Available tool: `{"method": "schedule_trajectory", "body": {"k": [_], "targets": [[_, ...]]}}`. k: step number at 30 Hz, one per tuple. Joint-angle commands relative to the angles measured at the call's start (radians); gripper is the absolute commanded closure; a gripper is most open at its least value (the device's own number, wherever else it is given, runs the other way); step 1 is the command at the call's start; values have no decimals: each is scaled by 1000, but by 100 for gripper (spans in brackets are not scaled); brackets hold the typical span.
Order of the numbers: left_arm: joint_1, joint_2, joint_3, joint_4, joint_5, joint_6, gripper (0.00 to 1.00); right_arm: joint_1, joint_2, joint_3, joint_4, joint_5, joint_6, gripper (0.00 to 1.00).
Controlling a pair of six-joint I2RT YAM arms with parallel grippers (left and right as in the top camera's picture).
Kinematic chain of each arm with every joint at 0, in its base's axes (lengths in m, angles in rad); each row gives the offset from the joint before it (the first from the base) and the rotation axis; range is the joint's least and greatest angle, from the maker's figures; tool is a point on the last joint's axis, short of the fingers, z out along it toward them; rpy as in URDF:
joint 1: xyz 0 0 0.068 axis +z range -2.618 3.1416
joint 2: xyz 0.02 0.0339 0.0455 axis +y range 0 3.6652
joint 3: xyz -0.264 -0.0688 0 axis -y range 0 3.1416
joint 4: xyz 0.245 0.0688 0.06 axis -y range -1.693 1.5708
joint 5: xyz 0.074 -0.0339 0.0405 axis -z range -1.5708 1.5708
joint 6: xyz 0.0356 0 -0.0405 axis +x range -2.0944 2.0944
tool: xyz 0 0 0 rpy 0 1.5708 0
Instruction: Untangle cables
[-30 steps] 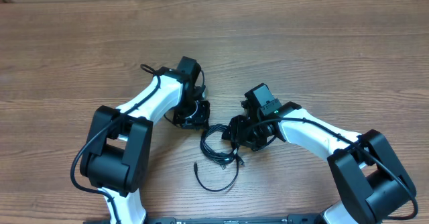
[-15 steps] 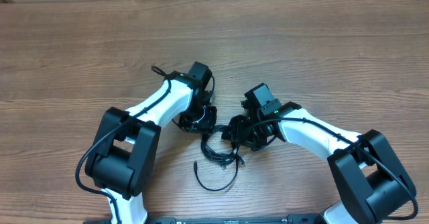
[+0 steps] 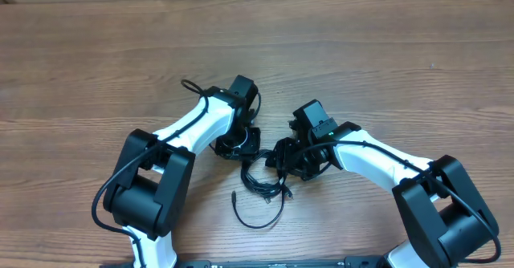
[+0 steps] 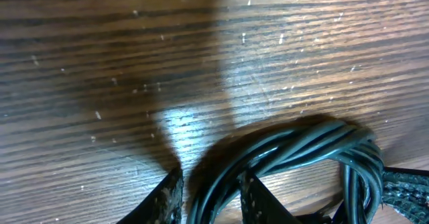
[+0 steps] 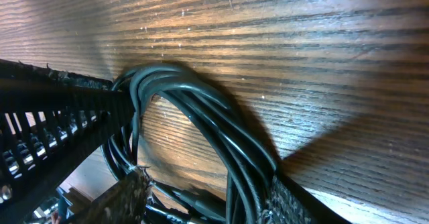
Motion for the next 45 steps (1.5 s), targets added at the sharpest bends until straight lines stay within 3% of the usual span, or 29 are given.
{"method": "schedule_trajectory", "body": {"k": [1,34,45], "targets": [[-20,16,-17,9,-18,-21,70,6,31,-10,-10,28,5,43],[-57,16,-17,14,-23,-21,69,6,31,-10,-10,28,5,42],[-60,16,-20,-29,-97,-21,68,6,31,-10,-10,28,4,38]]}}
